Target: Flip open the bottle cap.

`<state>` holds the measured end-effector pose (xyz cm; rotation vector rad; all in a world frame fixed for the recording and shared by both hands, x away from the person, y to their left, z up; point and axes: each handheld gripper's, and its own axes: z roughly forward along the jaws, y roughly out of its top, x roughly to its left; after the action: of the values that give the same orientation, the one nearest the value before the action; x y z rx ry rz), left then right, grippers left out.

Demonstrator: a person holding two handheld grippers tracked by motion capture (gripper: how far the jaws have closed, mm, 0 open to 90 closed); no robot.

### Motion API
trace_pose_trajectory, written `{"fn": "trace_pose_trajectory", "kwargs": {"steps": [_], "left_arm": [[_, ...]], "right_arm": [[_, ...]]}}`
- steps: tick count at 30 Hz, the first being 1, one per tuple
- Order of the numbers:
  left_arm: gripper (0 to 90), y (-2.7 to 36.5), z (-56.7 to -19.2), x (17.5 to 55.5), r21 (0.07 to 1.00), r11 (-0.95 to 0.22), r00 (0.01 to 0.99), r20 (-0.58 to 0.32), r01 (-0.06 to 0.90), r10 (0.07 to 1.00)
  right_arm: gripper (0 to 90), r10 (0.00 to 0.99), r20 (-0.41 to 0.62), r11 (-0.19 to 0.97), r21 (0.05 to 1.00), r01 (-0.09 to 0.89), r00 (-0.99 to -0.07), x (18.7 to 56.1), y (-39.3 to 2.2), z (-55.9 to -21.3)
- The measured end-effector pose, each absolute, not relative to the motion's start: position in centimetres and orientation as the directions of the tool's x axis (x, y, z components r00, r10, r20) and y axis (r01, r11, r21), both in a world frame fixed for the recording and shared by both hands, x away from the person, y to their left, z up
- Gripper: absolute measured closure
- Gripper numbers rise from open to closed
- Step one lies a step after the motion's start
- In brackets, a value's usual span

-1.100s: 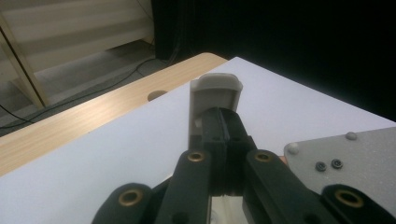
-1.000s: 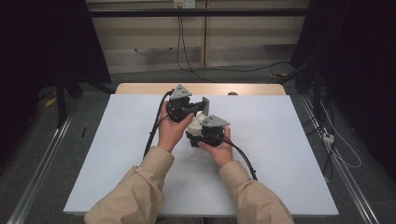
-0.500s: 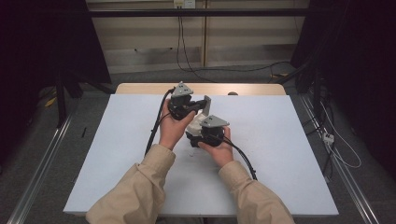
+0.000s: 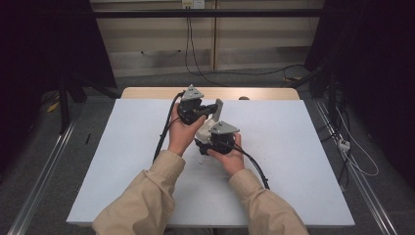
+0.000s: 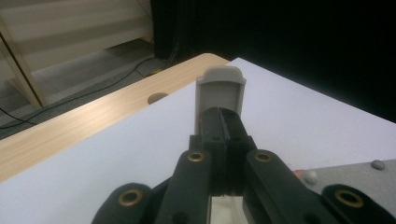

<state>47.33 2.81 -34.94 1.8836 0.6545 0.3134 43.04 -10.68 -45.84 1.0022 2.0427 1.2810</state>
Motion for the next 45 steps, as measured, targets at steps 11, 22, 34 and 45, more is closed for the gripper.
{"fn": "trace_pose_trajectory", "kwargs": {"steps": [11,22,34,45], "left_arm": [[90.0,2.6,-35.4,47.6,0.912,-0.273,0.816,-0.103,0.305,0.569],[90.0,2.6,-35.6,48.0,0.913,-0.274,0.815,-0.1,0.303,0.571],[90.0,2.3,-35.7,48.2,0.91,-0.279,0.817,-0.1,0.306,0.568],[90.0,2.1,-36.0,48.4,0.907,-0.288,0.818,-0.097,0.307,0.567]], "right_arm": [[17.6,0.807,-0.047,0.281,0.907,0.312,-0.589,43.1,-10.7,-45.9],[17.8,0.803,-0.041,0.279,0.908,0.313,-0.595,43.1,-10.7,-45.9],[17.8,0.802,-0.044,0.281,0.908,0.312,-0.596,43.1,-10.8,-45.9],[17.9,0.801,-0.041,0.28,0.907,0.313,-0.597,43.1,-10.8,-45.9]]}}
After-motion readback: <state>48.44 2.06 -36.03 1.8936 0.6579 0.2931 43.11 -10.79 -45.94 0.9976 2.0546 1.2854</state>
